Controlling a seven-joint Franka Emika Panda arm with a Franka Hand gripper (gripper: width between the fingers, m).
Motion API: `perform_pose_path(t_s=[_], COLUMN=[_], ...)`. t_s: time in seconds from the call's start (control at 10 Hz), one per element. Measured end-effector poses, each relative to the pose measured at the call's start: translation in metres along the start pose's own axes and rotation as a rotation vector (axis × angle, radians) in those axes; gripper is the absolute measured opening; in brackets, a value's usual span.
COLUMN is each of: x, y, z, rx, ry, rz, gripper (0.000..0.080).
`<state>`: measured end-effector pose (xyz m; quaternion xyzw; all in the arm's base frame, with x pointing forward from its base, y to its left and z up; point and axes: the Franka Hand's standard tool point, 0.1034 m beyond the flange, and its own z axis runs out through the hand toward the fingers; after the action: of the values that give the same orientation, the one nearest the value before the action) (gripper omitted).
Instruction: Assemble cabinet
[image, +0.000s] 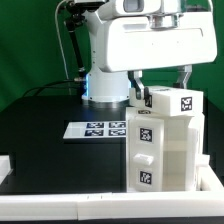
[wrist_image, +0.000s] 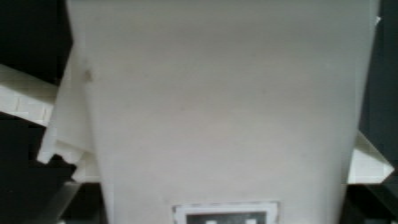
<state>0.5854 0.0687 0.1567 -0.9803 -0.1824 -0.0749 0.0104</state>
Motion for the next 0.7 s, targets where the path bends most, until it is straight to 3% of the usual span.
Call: perform_pose_path(t_s=[0.5,0.7], x=[0.0002,0.0008], y=[-0.0009,-0.0008], z=[0.0002,0.0003], rx=[0.005,0.021], ry=[0.0,0.014], rz=[0.348,0.506], gripper=[0.0558,0.0558])
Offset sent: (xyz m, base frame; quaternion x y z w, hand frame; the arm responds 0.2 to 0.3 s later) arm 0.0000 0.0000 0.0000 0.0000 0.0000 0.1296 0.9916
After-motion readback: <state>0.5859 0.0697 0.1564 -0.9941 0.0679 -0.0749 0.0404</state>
